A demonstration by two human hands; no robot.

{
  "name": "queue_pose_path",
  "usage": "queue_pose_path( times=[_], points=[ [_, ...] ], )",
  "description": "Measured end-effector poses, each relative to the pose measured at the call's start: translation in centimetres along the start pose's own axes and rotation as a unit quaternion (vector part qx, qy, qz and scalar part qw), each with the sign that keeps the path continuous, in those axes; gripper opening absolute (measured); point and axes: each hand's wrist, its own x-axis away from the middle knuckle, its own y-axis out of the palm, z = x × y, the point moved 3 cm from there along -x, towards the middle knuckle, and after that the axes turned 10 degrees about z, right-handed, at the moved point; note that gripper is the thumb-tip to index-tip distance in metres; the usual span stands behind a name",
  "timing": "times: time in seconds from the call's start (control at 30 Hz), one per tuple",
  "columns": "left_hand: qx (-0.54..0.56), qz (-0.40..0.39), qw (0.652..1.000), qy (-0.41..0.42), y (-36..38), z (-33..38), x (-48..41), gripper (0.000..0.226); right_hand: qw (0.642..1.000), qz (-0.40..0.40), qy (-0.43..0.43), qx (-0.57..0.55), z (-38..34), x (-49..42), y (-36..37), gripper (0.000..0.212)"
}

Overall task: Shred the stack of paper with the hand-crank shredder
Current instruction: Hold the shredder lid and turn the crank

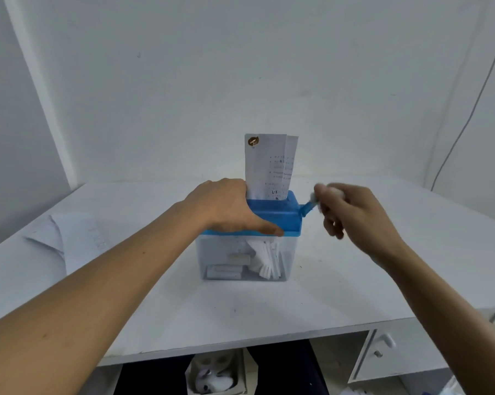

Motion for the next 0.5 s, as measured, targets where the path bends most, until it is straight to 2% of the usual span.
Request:
queue_pose_path(
  times=[0.07, 0.23, 0.37, 0.5],
  points=[
    [0.002, 0.002, 1.000, -0.002, 0.1, -0.1, -0.1, 0.102, 0.999, 0.037, 0.012, -0.035, 0.4, -2.3, 0.8, 0.050],
    [-0.002, 0.008, 1.000, 0.008, 0.1, -0.3, -0.1, 0.104, 0.988, 0.083, 0.088, -0.100, 3.2, -7.3, 3.7, 0.030],
    [-0.008, 0.019, 1.000, 0.013, 0.2, -0.2, -0.2, 0.107, 0.984, 0.093, 0.135, -0.070, 5.5, -7.4, 5.8, 0.034],
    [-0.018, 0.021, 1.000, 0.008, 0.1, -0.2, -0.1, 0.101, 0.986, 0.095, 0.129, 0.043, 7.3, -6.0, 7.0, 0.033]
  ],
)
